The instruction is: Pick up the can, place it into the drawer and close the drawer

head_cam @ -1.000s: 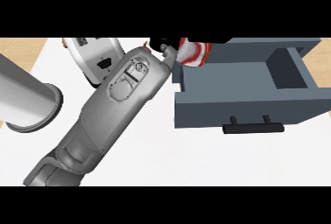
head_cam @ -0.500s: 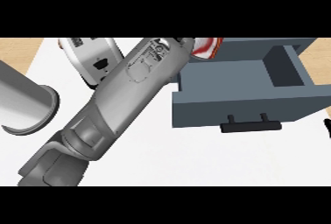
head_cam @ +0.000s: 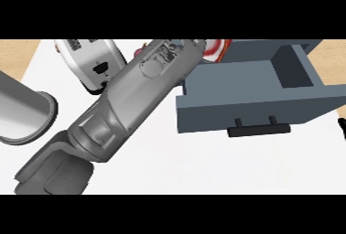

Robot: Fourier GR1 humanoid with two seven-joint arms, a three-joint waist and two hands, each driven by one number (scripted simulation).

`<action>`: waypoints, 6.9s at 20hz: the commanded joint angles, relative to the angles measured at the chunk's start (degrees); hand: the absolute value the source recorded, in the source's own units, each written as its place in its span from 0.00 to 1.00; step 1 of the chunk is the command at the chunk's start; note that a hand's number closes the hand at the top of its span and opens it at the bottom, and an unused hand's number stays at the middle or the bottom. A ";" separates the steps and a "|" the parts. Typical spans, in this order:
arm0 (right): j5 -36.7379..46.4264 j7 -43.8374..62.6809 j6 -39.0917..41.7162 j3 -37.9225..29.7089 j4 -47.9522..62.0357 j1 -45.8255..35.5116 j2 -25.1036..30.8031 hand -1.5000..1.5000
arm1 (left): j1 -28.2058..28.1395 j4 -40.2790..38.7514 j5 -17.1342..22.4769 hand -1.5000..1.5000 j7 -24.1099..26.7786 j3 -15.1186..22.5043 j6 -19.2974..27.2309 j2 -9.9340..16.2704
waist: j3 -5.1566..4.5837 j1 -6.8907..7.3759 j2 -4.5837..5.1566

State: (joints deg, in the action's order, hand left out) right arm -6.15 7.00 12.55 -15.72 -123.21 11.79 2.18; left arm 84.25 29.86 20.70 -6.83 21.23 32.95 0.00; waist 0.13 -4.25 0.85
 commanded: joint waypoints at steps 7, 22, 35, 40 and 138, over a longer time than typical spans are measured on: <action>1.94 2.31 -1.75 0.82 1.21 -4.88 0.88 0.00 | 0.08 -5.78 4.49 1.00 5.62 5.80 3.01 0.00 | 0.01 -0.99 0.39; 3.94 0.08 -2.40 2.53 3.59 -6.23 -0.45 0.00 | -2.17 -9.29 7.45 0.00 8.14 13.07 6.27 0.00 | 0.05 -3.00 1.06; 1.08 2.21 0.03 0.66 -2.07 -4.41 2.58 0.00 | -2.47 -10.02 11.79 0.00 10.22 13.87 12.00 0.00 | 0.03 -4.19 0.91; 9.73 -2.08 0.15 1.71 -3.38 -6.43 6.05 0.00 | -3.61 -8.93 14.27 0.00 11.96 13.13 13.28 0.00 | 0.01 -3.75 1.11; 56.34 -31.55 -46.94 -13.72 104.57 -78.26 4.29 0.00 | -39.28 49.00 5.79 0.00 -6.40 11.40 10.62 32.10 | 0.11 7.39 0.31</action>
State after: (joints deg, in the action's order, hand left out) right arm 58.03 -21.07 -35.56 -23.84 -16.25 -63.25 10.72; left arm 45.01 80.02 26.61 -13.54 34.01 44.02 31.55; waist 0.31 3.15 1.50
